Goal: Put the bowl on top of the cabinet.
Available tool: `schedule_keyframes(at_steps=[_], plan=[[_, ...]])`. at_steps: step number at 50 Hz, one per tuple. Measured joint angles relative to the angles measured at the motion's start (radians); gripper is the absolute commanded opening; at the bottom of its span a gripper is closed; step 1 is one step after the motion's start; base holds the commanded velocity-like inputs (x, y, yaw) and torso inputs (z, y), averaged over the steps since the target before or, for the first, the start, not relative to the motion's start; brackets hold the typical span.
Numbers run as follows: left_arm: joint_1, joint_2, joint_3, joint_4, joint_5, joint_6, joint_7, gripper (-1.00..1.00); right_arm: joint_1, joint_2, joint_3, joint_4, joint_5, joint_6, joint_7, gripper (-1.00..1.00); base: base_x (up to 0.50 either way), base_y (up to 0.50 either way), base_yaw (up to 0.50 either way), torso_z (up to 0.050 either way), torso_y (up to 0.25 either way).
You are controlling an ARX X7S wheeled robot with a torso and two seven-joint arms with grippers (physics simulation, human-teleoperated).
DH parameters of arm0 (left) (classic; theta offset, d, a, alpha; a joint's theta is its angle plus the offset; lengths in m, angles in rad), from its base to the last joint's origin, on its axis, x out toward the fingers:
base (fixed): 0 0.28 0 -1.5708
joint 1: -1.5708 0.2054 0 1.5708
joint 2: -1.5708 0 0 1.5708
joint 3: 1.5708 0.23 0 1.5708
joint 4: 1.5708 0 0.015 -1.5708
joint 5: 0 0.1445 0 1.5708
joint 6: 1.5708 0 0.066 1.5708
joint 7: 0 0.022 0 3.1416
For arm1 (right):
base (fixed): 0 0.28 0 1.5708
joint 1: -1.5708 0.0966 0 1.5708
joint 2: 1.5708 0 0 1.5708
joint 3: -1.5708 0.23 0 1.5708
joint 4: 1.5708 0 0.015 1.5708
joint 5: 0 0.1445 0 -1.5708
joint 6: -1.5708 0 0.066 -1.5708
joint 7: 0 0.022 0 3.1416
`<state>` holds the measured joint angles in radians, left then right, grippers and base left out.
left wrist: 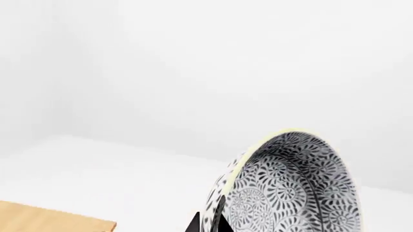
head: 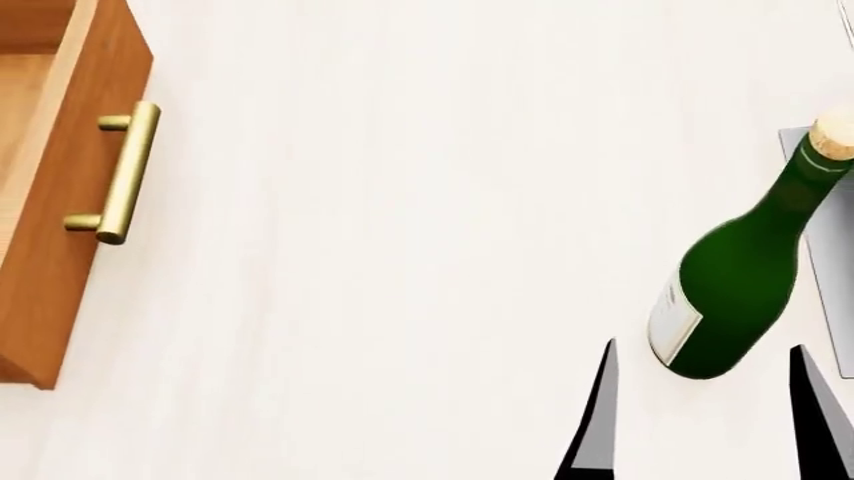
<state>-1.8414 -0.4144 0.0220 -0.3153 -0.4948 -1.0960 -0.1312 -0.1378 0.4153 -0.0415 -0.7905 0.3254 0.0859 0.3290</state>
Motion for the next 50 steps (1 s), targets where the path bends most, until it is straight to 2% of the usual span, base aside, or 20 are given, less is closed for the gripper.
schedule_keyframes(at_steps=[10,25,37,50], plan=[[-0.016,-0.009,-0.133,-0.051,0.034,0.052,-0.134,-1.0,0.0,0.003,0.002,0.001,0.003,-0.001,0.004,1.0,0.0,0.0,0.0,-0.022,0.25],[-0.013,-0.038,-0.255,-0.055,0.03,0.035,-0.226,-1.0,0.001,0.008,-0.001,0.004,0.003,0.0,0.009,1.0,0.0,0.0,0.0,-0.022,0.25],[0.007,-0.073,-0.323,-0.059,0.031,0.02,-0.271,-1.0,0.004,0.009,-0.008,0.009,-0.001,-0.001,0.011,1.0,0.0,0.0,0.0,0.0,0.0],[0.035,-0.093,-0.445,-0.118,0.025,0.012,-0.337,-1.0,0.008,0.01,-0.019,0.017,-0.01,0.0,0.015,1.0,0.0,0.0,0.0,0.0,0.0]])
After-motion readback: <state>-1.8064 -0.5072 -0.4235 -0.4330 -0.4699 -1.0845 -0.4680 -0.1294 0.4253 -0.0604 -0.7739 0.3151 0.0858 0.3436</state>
